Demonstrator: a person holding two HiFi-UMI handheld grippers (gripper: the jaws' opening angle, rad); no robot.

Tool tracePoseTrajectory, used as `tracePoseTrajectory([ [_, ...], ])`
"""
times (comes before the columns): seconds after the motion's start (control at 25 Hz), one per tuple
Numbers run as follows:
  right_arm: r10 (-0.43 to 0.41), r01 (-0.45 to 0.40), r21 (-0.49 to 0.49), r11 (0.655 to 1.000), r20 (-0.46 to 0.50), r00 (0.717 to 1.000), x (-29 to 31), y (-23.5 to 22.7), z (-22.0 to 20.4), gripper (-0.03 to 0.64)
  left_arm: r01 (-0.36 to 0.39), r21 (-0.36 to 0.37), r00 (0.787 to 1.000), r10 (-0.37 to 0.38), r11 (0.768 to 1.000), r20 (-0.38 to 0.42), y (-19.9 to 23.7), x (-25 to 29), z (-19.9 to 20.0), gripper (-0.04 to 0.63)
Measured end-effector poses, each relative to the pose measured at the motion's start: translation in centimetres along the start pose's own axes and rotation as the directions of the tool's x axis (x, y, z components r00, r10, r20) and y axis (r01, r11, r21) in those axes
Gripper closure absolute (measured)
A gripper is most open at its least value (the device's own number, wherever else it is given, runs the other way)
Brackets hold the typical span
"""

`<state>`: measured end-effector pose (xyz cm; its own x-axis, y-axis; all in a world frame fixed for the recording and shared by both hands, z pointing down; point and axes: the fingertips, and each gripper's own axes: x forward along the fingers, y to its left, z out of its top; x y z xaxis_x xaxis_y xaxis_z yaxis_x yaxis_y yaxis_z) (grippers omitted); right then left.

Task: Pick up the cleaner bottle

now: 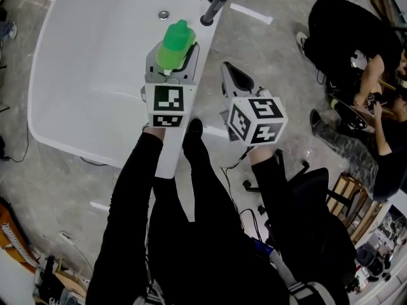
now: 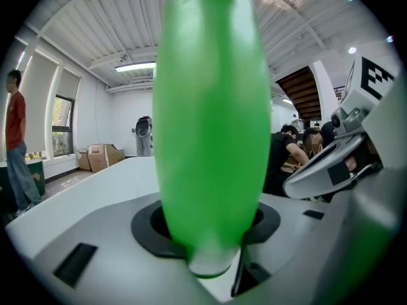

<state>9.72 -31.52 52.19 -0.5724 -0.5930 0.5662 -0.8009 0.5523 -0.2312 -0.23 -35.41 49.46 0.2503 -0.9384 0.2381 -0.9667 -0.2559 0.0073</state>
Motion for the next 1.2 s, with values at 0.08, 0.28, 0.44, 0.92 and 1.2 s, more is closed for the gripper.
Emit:
tracePoseTrajectory([
  [0.08,0.006,-0.006,-0.006,1.000,0.006,1.000,0.0,0.6,0.1,0.615,-0.003,-0.002,1.000,0.003,1.000,0.007,0.2,-0.7,0.1,0.396],
  [0.28,0.021,-0.021,-0.026,0.999,0.012,1.000,-1.4,5.2,1.9,0.615,-0.023,-0.010,0.999,0.023,1.000,0.023,2.7,-4.8,2.4,0.396],
  [0.44,0.038,-0.037,-0.045,0.998,0.027,0.999,-2.0,8.0,2.6,0.615,-0.035,-0.004,0.999,0.035,0.999,0.032,4.1,-7.7,3.6,0.396],
  [0.92,0.099,-0.092,-0.097,0.991,0.076,0.992,-3.5,15.9,4.3,0.615,-0.078,-0.009,0.995,0.079,0.997,0.066,8.2,-15.7,6.6,0.399],
  [1.2,0.134,-0.120,-0.134,0.984,0.097,0.986,-4.0,20.3,5.0,0.615,-0.098,-0.005,0.992,0.098,0.995,0.075,10.1,-19.8,7.4,0.399],
])
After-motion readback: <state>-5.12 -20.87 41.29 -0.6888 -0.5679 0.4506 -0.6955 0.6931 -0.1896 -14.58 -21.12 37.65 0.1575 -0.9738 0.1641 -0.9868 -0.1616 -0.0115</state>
